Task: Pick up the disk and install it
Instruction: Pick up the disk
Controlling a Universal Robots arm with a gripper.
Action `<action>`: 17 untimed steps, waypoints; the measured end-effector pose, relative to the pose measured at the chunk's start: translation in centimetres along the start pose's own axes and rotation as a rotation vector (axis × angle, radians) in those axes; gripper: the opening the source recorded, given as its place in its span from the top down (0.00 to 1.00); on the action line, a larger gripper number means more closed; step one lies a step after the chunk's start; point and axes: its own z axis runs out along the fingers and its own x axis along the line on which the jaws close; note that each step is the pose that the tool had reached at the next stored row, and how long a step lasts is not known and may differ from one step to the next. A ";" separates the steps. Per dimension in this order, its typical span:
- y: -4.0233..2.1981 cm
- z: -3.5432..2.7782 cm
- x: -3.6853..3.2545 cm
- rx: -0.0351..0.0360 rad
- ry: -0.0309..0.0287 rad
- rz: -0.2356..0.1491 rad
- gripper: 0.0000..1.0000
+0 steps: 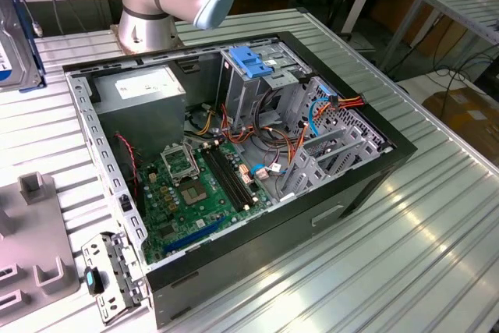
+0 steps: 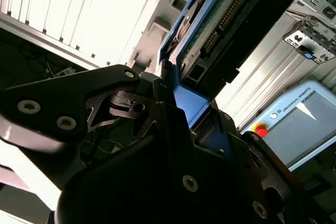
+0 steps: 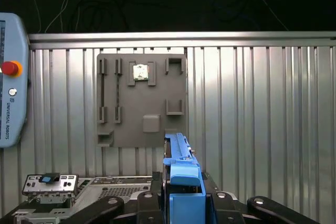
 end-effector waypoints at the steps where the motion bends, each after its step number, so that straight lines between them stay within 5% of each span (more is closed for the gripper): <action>1: -0.19 0.00 0.00 0.0001 0.0000 0.000 0.63; 17: -4.15 -0.05 -0.05 -0.0004 0.0000 0.000 0.63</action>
